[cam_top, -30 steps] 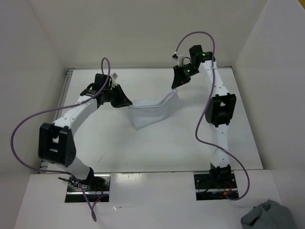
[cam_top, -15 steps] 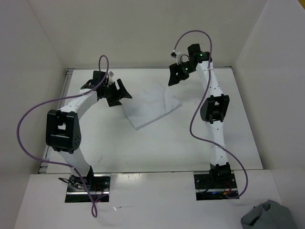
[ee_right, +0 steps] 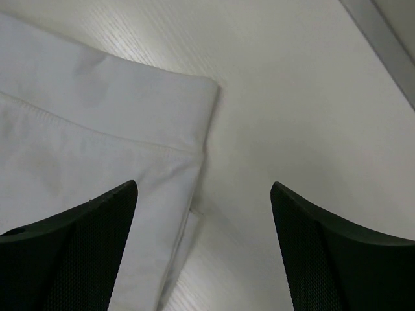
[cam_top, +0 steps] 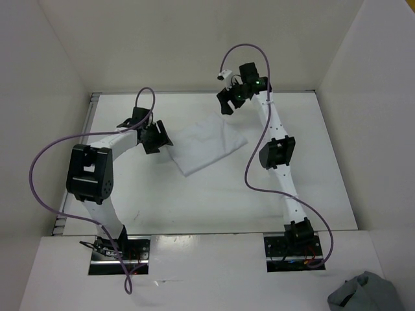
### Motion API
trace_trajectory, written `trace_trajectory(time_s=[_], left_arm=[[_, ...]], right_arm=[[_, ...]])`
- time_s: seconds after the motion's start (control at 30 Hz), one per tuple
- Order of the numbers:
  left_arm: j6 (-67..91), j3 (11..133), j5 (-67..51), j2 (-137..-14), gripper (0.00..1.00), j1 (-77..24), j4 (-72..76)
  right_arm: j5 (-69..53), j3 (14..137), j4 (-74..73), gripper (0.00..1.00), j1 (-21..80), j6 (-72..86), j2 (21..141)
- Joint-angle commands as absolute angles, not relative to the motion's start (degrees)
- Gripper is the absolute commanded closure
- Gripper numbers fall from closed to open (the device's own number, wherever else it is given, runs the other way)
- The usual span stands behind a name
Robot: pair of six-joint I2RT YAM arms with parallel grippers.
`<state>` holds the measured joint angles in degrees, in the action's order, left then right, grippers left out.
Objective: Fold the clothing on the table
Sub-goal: Fold the skirt
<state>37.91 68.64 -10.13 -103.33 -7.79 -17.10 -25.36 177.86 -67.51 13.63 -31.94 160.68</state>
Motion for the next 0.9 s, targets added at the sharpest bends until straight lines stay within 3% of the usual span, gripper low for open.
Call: trace_trajectory(time_s=[0.0, 0.47, 0.57, 0.6, 0.73, 0.87], left_arm=[[39.89, 71.89, -8.53, -106.43, 0.26, -8.35, -14.68], [43.5, 71.28, -8.52, -111.53, 0.25, -9.4, -8.44], [43.51, 71.28, -8.53, -111.53, 0.3, -9.4, -7.12], [43.51, 70.76, -8.53, -112.06, 0.32, -9.4, -7.12], [44.03, 70.75, -9.14, -112.06, 0.44, -9.93, -6.5], [44.56, 70.75, -9.14, -113.2, 0.43, -9.93, -5.98]], right_arm=[[-23.12, 179.74, -63.54, 0.12, 14.58, -30.85, 163.03], [-26.71, 177.55, -60.3, 0.1, 15.64, -24.97, 167.87], [-26.72, 177.01, -59.68, 0.13, 16.87, -24.43, 169.01], [-26.02, 177.01, -59.68, 0.15, 16.87, -24.43, 169.01], [-23.12, 179.56, -61.08, 0.63, 17.93, -23.38, 170.77], [-21.36, 179.56, -61.08, 0.58, 18.46, -22.24, 171.3]])
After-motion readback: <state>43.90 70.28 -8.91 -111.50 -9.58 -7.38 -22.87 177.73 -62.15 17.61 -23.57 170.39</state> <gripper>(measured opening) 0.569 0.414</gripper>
